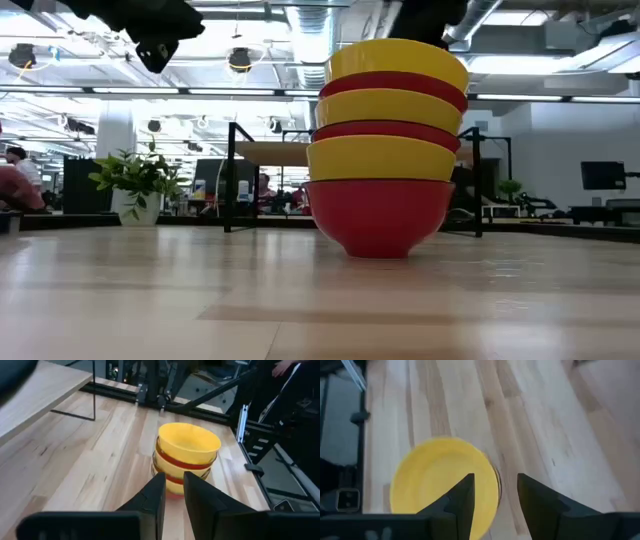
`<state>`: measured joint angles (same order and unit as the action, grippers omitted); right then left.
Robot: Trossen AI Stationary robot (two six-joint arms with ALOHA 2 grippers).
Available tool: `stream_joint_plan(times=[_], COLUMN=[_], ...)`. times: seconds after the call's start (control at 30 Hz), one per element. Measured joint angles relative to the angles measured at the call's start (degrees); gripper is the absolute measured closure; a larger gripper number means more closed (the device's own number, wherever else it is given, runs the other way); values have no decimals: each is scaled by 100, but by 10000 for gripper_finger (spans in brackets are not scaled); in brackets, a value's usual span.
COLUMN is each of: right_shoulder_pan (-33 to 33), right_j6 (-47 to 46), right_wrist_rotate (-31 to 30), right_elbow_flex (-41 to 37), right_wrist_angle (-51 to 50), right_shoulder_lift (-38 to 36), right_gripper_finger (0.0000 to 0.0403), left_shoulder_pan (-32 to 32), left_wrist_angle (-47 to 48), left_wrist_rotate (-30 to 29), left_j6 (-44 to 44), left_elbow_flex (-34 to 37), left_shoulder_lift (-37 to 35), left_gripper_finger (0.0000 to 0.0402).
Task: Pick & Place Mini bowls
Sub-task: Put the yellow bowl on the shelf
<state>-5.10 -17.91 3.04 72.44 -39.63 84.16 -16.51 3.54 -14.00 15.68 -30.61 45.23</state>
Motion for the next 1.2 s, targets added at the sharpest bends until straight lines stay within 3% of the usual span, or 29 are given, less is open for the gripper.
stream_joint_plan(times=[0.4, 1.2], right_shoulder_pan=[-85, -90], right_j6=[195, 297], right_wrist_rotate=[169, 151], right_elbow_flex=[7, -4], right_wrist_angle=[192, 113], right_shoulder_lift=[679, 988], right_gripper_finger=[271, 285], left_shoulder_pan=[-3, -4], left_wrist_angle=[-58, -111], left_wrist_rotate=[-4, -4], left_j6=[6, 129], left_elbow_flex=[2, 2], left_shoulder_lift=[203, 241], left_gripper_finger=[334, 334])
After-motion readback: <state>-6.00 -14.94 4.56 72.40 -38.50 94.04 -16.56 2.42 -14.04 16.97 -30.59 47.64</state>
